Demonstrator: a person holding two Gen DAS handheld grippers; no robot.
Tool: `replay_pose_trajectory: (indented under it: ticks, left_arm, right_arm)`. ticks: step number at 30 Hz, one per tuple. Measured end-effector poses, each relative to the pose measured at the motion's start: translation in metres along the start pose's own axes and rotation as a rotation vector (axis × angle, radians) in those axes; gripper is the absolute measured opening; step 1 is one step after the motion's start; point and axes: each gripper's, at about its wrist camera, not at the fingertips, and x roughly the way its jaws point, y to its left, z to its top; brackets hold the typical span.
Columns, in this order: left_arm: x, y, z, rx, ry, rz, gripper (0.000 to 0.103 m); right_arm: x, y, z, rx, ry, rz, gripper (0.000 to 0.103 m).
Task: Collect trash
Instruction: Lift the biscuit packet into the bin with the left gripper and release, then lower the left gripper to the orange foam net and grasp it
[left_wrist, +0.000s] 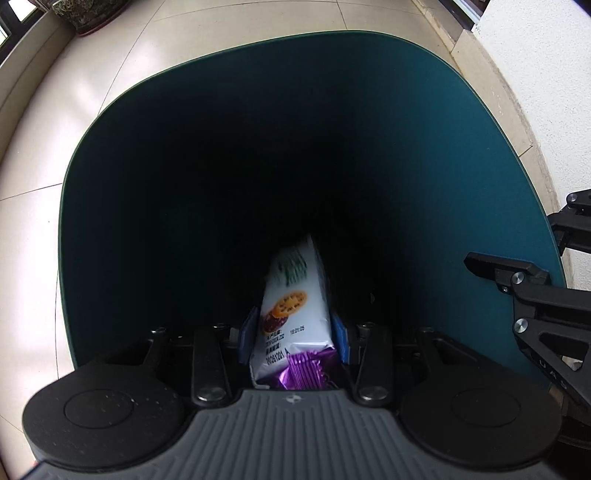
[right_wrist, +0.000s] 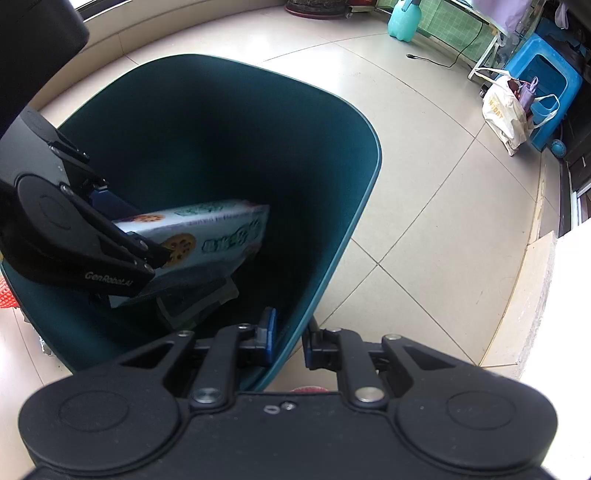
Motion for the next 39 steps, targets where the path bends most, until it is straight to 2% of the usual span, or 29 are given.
replay_pose_trajectory:
  ticks: [3, 7, 15, 18, 23, 30, 35, 39]
  left_arm:
    - [-0.002, 0.002, -0.001, -0.013, -0.004, -0.032, 0.043]
    - [-0.011, 0.008, -0.005, -0.022, -0.032, -0.053, 0.059]
    - [-0.040, 0.022, -0.018, -0.027, -0.098, -0.100, 0.061]
    - [-0.055, 0.021, -0.021, -0.037, -0.144, -0.125, 0.067]
    - [-0.083, 0.026, -0.035, -0.055, -0.223, -0.147, 0.071]
    - [-0.114, 0.045, -0.047, -0.112, -0.294, -0.122, 0.071]
    - [-0.138, 0.066, -0.070, -0.147, -0.359, -0.060, 0.071]
    - [-0.154, 0.094, -0.092, -0.195, -0.374, -0.021, 0.075]
  right_arm:
    - [0.000, 0.000, -0.001, 0.000, 0.000, -0.002, 0.014]
    - [0.000, -0.001, -0.003, 0.001, 0.000, -0.001, 0.014]
    - [0.001, -0.002, -0.004, 0.001, 0.002, -0.002, 0.014]
    - [0.001, -0.001, -0.005, -0.004, 0.003, -0.005, 0.014]
    - [0.001, 0.000, -0.004, -0.003, 0.005, -0.006, 0.014]
    - [0.001, 0.001, -0.004, -0.005, 0.008, -0.009, 0.014]
    - [0.002, 0.002, -0.004, -0.003, 0.009, -0.010, 0.014]
    - [0.001, 0.003, -0.004, -0.004, 0.010, -0.011, 0.014]
